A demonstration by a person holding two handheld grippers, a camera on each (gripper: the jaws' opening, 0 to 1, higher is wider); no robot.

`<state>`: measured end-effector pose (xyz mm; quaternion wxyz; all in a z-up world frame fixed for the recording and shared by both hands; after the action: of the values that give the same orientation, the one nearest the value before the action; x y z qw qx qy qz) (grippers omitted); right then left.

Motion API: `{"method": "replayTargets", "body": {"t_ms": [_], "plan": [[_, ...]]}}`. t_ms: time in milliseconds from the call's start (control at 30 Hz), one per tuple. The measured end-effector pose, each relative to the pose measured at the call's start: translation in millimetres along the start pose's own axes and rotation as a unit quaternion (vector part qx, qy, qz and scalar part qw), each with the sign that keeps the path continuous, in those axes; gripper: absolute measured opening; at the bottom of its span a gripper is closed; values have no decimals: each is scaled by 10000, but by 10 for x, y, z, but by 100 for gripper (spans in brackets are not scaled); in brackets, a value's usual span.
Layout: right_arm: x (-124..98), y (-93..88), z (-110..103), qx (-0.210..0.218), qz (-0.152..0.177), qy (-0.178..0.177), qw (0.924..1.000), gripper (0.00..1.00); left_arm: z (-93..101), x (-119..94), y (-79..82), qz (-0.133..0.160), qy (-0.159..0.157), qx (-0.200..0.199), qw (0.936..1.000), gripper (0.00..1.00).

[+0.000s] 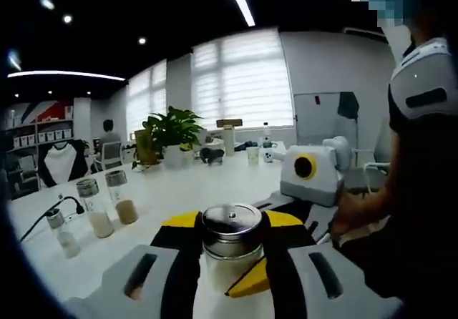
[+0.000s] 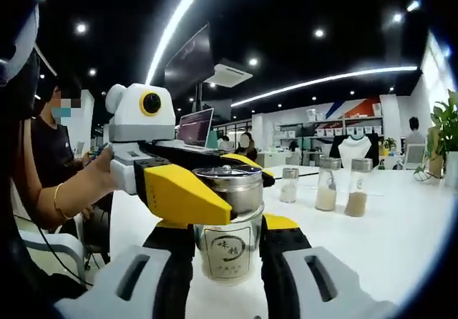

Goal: Rotate the seasoning bottle until the label or dispensing opening points toward the visible target arrow and the bottle remains upright within the marked orientation range

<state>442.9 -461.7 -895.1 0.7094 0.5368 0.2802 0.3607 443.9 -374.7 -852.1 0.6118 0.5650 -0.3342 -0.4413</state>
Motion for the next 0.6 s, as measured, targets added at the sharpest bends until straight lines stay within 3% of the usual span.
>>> {"method": "replayTargets", "body": {"t_ms": [133, 367, 500, 600], "plan": [[18, -14, -10, -39, -112, -232, 9997, 33, -10, 2, -2, -138, 406, 110, 9990, 35], [7, -19, -22, -34, -148, -527, 9985, 33, -43, 25, 0, -13, 747, -39, 9972, 36], [15, -14, -30, 7, -120, -669, 9977, 33, -56, 36, 12, 331, 1086, -616, 9916, 36], [26, -19, -33, 12, -115, -776, 9969, 33, -59, 63, 16, 335, 1325, -692, 9882, 36]]}}
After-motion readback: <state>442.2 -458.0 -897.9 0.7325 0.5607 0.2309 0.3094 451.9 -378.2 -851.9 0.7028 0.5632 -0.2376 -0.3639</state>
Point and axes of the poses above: the point that each gripper's makers call its tool centre point, and the gripper's own axes: x roughly forward along the fingers, z roughly to its right, y roughly out of its top, the point moved 8 cm from there along -x, roughly backward along the fingers, and after that the axes turned 13 degrees about -x, right-handed, at the moved point
